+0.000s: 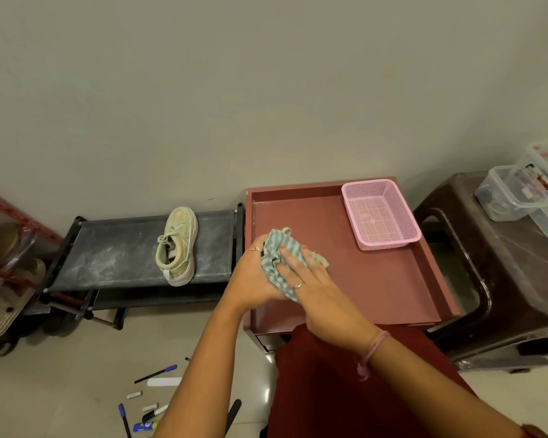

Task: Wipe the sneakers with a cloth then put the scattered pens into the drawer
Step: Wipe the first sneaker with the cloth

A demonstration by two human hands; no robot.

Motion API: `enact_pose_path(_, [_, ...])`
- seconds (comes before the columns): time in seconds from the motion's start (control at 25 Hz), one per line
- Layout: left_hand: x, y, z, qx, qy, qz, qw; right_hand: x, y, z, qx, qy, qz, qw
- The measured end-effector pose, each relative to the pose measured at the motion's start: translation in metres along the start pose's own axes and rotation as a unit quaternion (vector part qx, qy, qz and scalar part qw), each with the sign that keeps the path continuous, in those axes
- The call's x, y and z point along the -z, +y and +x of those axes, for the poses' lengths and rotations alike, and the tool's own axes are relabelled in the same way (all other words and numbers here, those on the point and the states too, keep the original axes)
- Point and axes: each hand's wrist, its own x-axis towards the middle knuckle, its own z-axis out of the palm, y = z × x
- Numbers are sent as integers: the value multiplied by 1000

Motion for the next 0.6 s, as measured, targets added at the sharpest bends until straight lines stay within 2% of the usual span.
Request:
enact_pose_path(0.08, [-2, 0, -2, 5, 1, 2, 1000, -13, 19, 1, -36, 44, 60, 997])
enact_pose_path(0.16, [-3, -2, -3, 7, 1, 13, 1000, -19, 46, 11, -140, 39, 124, 982])
enact_pose_path(0.24, [-2, -6, -5, 6, 1, 14, 1000, -22, 48, 13, -181, 35, 141, 973])
enact_pose_path(0.44, [1, -8, -10, 7, -12, -7, 1000, -20, 16, -8, -59, 16, 107, 992])
enact_pose_path(0.52, [2, -11, -15, 3, -8, -4, 1000, -23, 32, -3, -86, 19, 105, 991])
enact_pose_path(0.6, [5, -18, -18, 10, -10, 5, 1000, -31, 62, 3, -150, -5, 90, 985])
